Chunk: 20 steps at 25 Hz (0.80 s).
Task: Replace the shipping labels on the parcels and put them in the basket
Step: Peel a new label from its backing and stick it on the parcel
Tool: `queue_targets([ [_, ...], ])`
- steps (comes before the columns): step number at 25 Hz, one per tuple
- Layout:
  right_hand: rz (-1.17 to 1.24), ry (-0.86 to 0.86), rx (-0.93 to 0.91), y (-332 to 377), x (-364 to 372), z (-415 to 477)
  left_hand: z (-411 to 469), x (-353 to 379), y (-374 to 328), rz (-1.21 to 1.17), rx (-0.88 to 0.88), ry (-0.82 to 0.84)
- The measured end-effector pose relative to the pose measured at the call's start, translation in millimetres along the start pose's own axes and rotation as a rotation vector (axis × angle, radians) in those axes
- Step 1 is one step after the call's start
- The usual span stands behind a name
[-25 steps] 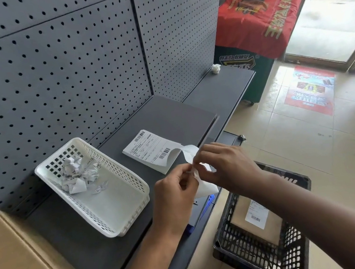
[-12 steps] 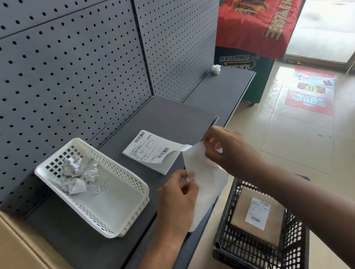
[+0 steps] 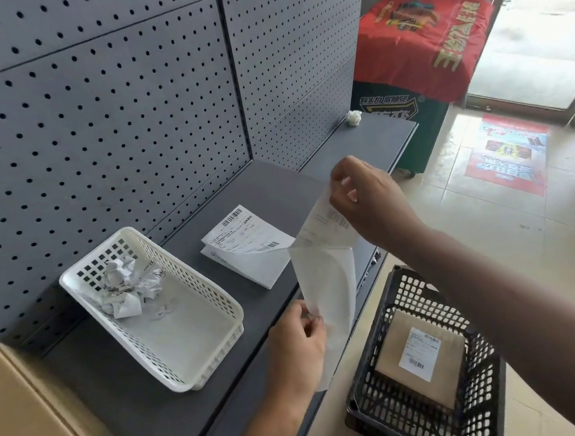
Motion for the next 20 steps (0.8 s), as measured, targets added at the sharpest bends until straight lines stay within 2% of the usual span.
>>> queue_targets([
  [9,0.03,-0.161,-0.039,19.9,-23.9,39.8,7.4,6.9,17.4,0.056,-0.035,-0.01],
  [20,0.071,-0.258,-0.047,27.9,-49.9,58.3,13.7,18.6,46.5,0.108,-0.108,-0.017],
])
Point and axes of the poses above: each hand's wrist, its own z-axis towards the middle knuckle, its own x-axis out of the palm, y = z × x, the point moved 10 cm from there along z, towards the middle knuckle, and after that the axes turned 4 degrees about z, right-handed, at the moved point
